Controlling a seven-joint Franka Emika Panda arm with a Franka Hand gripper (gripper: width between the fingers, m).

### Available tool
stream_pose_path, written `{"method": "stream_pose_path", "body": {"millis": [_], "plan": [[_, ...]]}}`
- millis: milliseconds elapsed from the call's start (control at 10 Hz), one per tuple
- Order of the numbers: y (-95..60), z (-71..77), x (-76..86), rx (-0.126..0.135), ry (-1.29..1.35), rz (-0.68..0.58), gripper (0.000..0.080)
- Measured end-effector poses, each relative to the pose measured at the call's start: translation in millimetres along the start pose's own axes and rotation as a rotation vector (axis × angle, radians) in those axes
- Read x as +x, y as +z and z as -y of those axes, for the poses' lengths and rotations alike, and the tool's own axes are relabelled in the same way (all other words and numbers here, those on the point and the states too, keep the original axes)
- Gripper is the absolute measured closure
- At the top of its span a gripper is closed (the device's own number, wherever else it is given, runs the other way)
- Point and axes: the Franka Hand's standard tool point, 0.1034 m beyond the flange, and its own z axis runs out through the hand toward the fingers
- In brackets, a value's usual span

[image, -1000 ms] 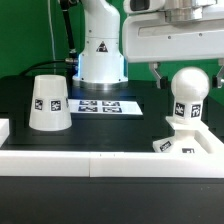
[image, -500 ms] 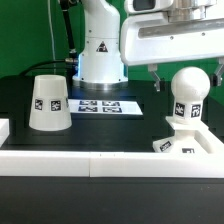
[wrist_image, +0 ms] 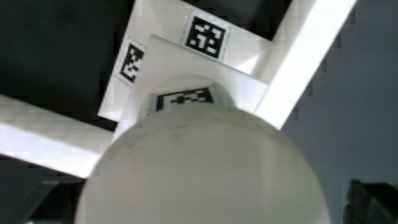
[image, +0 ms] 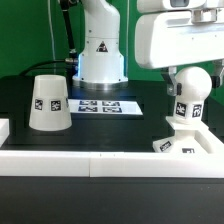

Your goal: Assemble lamp

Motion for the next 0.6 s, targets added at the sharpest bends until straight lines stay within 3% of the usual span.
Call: {"method": "stream_pose_path", "body": {"millis": [600], "plan": [[1.2, -6.9, -3.1, -0.030, -0.444, 0.030, 0.0100]]}}
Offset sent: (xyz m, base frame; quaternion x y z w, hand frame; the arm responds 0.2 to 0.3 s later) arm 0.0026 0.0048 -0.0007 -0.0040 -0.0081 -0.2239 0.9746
